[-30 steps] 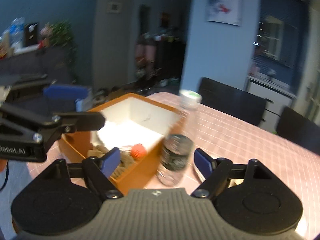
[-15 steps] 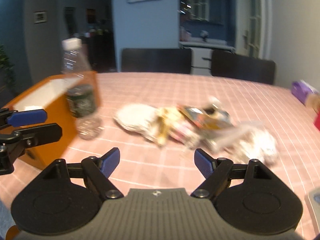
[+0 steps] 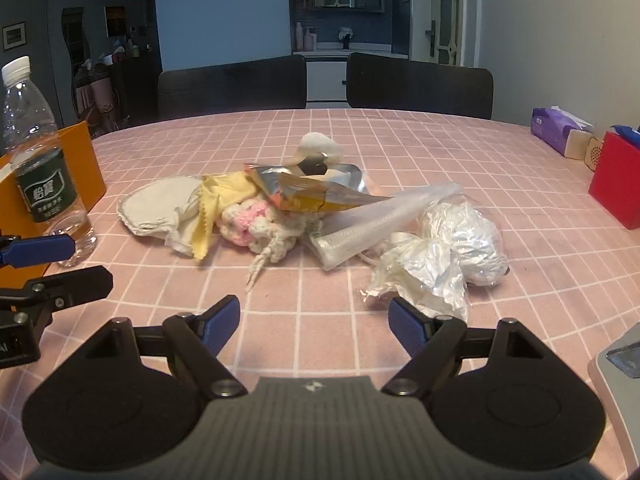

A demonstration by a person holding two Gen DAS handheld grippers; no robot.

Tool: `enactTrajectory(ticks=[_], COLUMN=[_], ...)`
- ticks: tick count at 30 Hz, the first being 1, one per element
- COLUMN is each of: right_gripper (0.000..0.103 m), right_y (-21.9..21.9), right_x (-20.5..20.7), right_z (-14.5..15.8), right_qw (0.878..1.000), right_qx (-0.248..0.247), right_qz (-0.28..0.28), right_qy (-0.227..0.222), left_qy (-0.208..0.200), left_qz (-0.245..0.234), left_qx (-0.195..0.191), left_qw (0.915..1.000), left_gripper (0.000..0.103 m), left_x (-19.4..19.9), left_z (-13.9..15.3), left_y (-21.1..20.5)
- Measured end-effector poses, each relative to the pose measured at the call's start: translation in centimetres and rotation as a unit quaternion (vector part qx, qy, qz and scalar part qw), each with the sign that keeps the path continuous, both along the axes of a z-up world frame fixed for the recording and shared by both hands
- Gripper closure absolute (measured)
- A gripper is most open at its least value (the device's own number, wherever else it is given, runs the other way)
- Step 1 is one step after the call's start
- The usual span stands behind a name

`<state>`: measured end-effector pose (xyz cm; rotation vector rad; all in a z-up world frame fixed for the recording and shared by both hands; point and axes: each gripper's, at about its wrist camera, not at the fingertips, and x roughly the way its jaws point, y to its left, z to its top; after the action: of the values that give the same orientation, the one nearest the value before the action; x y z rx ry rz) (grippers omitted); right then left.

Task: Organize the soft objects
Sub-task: 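Withdraw both tools from the box toward the wrappers on the table, then grasp the yellow cloth with the left tool while the right tool grasps the snack wrapper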

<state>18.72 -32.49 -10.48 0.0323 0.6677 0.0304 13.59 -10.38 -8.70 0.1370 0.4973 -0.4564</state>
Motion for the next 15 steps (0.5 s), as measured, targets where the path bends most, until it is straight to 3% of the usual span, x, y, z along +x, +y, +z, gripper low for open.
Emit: enactTrajectory(ticks=[6,12,15], right_gripper=[0.023,0.023,0.017], right_y=[-0.1,0.1,-0.3], right_x=[1.9,3.9,5.2], right_z=[0.3,1.4,2.1], right_qw=[1.000,0.999,0.999], right_qx=[0.008,-0.004,-0.011], right_qz=[0.003,-0.001,-0.005], right_qy=[-0.006,-0.034,-0.052], left_qy=[0.010,0.016,0.019], left_qz=[0.005,0.014,0.018], left_qx=[0.005,-0.013,-0.017], left_qw=[0.9999,0.9997,0.9995], left_gripper=[0.030,0.031,0.031], left_x=[2.3,5.3,7.1], left_z=[-0.1,0.8,1.3], left_y=[-1.6,-3.2,-3.5])
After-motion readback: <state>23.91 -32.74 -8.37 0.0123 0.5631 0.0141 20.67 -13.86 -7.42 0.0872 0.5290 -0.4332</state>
